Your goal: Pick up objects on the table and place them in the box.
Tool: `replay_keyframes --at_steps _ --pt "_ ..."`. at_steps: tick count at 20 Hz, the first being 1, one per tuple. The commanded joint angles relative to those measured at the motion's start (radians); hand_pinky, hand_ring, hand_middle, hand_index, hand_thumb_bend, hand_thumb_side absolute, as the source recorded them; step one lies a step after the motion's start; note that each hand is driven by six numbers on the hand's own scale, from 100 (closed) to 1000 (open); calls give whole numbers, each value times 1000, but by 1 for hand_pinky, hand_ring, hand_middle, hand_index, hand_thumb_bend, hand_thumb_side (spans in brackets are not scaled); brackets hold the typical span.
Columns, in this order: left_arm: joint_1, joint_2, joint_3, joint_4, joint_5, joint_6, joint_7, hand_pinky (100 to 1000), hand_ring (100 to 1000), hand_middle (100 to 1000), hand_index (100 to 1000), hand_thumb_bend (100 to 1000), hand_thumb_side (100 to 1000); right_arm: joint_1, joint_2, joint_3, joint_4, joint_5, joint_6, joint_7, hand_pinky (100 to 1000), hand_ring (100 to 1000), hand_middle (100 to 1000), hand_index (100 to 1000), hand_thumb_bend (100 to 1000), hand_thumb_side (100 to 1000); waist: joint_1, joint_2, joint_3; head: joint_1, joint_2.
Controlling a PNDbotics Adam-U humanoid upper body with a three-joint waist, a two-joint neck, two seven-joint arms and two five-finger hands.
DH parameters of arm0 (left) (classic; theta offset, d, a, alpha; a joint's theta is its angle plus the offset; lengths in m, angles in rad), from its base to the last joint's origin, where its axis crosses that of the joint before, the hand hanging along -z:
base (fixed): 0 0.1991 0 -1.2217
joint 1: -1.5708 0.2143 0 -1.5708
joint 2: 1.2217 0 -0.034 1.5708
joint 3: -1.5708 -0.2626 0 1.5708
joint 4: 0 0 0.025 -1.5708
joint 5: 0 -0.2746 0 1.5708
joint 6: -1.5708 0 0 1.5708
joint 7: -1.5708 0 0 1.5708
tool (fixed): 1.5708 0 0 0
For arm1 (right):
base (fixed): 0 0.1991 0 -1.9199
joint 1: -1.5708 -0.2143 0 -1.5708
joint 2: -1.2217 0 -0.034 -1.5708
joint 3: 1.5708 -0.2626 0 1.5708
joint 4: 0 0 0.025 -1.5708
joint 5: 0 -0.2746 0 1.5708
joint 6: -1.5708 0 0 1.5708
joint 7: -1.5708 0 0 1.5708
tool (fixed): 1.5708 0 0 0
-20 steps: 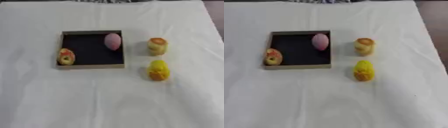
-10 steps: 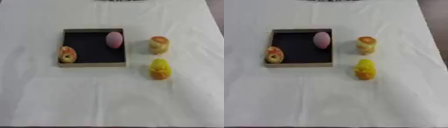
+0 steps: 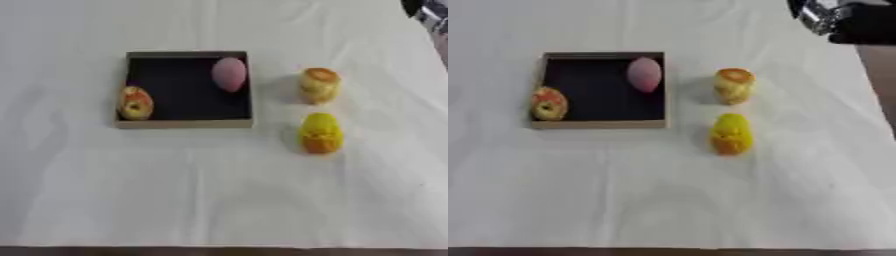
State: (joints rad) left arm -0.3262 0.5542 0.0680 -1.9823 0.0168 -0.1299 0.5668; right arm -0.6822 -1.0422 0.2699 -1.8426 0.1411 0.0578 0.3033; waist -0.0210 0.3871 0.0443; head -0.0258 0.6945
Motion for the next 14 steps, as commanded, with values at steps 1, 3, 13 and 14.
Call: replay_keyframes --at_steps 1,3,13,14 --pt "-11 25 2 -18 4 -2 -4 780 810 697 811 100 434 -31 -34 32 13 24 5 70 840 846 764 856 100 771 -14 -119 2 -3 6" --pt "-11 25 2 -18 6 -1 -5 780 810 697 811 100 436 -42 -29 52 20 25 7 98 841 848 766 858 100 766 -15 -119 2 -3 6" --pt "-11 23 0 -18 9 0 -9 781 810 697 811 100 437 -48 -12 105 34 8 3 173 853 860 775 879 100 724 -13 -120 3 -3 8" --pt "-11 23 0 -18 9 0 -9 781 810 697 811 100 437 -43 -11 105 31 3 -1 180 857 866 779 879 100 696 -13 -120 3 -2 9"
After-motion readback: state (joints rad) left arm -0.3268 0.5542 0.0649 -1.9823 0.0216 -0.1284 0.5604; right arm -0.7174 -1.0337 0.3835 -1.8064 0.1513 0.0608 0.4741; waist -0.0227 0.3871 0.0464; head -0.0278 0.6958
